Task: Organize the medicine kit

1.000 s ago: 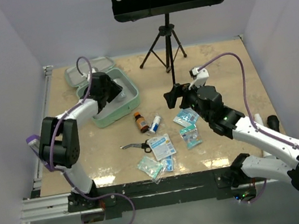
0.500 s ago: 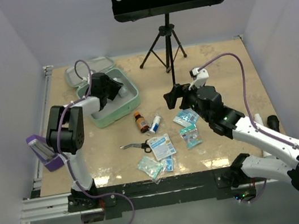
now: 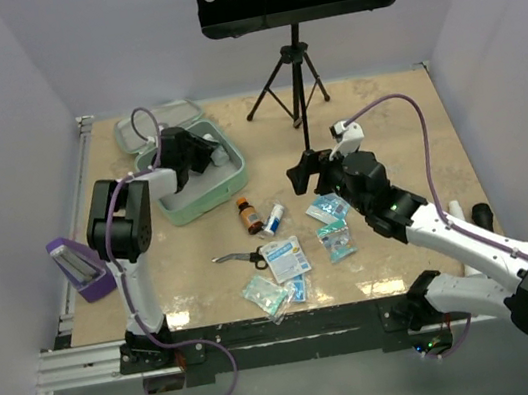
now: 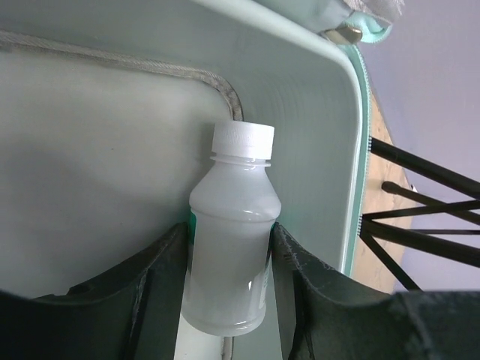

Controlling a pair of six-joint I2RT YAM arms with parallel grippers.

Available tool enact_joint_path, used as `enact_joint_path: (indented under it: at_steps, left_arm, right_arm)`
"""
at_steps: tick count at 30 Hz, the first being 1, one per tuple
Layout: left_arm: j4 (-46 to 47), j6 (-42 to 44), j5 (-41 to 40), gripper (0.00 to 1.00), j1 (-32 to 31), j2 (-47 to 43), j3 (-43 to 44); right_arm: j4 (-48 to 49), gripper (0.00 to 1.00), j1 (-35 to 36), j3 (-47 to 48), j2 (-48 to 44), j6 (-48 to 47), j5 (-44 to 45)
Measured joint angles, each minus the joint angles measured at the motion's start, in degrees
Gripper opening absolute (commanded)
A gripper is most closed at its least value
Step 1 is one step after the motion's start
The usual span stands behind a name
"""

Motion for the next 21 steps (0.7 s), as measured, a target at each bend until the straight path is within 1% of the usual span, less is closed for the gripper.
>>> enact_joint_path:
  at_steps: [7, 9, 11, 16, 21]
  left_arm:
    - [0.9, -0.2, 2.5, 0.61, 0.1, -0.2, -0.5]
    - [0.8, -0.1, 3.1, 0.66, 0.2, -1.1, -1.2]
    - [0.6, 0.5, 3.7, 0.67, 0.4, -2.8, -2.1]
    - [-0.6, 2.2, 5.2, 0.67, 1.6, -9.4, -3.8]
    - [-3.3, 5.6, 5.4, 0.68, 2.7, -21.0, -9.5]
  right_arm:
    - [0.0, 0.97, 0.0, 0.0, 0.2, 0.0, 0.0]
    - [0.0, 0.97, 0.0, 0.0, 0.2, 0.0, 0.0]
    - [0.0, 0.97, 0.0, 0.0, 0.2, 0.0, 0.0]
    - [0.0, 0.97, 0.0, 0.0, 0.2, 0.0, 0.1]
    - [-0.1, 0.97, 0.0, 0.0, -1.0, 0.0, 0.3]
